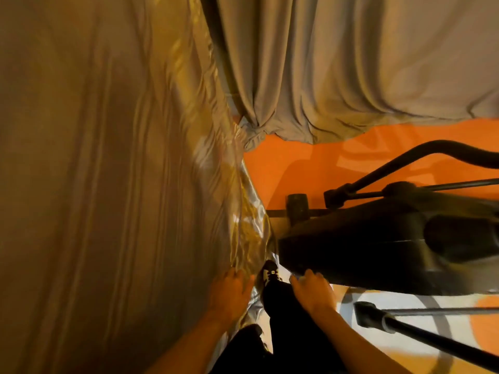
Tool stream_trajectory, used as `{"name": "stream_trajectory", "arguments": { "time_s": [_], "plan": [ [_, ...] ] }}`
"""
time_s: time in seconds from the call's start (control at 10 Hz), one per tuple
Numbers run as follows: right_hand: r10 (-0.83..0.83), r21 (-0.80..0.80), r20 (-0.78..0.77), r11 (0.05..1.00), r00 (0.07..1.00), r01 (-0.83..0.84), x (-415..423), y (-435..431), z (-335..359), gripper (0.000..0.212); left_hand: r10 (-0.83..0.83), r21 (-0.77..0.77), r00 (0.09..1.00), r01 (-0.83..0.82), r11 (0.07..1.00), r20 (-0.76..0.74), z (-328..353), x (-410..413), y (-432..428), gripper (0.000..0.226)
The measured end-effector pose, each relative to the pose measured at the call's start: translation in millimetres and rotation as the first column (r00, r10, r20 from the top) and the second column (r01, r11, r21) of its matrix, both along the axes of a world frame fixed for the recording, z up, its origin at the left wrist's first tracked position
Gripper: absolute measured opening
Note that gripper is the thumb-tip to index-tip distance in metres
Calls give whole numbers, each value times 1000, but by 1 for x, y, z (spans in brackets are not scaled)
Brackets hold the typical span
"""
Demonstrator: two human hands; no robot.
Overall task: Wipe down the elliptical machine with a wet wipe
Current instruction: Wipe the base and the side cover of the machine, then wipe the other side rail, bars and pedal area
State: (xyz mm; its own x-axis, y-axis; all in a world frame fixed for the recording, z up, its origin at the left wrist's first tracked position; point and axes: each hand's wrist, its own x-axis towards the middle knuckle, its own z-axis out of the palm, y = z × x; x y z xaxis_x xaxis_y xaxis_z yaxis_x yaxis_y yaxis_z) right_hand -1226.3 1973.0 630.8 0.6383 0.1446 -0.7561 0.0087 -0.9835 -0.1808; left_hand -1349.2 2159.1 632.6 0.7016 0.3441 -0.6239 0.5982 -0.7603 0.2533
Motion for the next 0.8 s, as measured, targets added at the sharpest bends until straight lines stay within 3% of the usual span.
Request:
{"name": "stream_trajectory", "arguments": {
  "time_s": [0.2, 0.5, 0.6, 0.8],
  "plan": [
    [126, -1, 31, 992, 992, -126, 76, 56, 11, 51, -95, 146, 995, 89, 985, 34, 31, 102, 52, 55],
    [48, -35, 18, 998, 999, -48, 161, 101, 14, 53, -210, 167, 971, 189, 968, 114, 40, 222, 123, 68],
    [-42, -47, 35, 998, 999, 44, 196, 122, 12, 51, -267, 114, 954, 252, 961, 139, 27, 258, 147, 83],
    [-288, -13, 60, 957, 956, 289, 260, 160, 17, 51, -384, 28, 922, 383, 923, 57, 1, 313, 189, 58]
  ]
}}
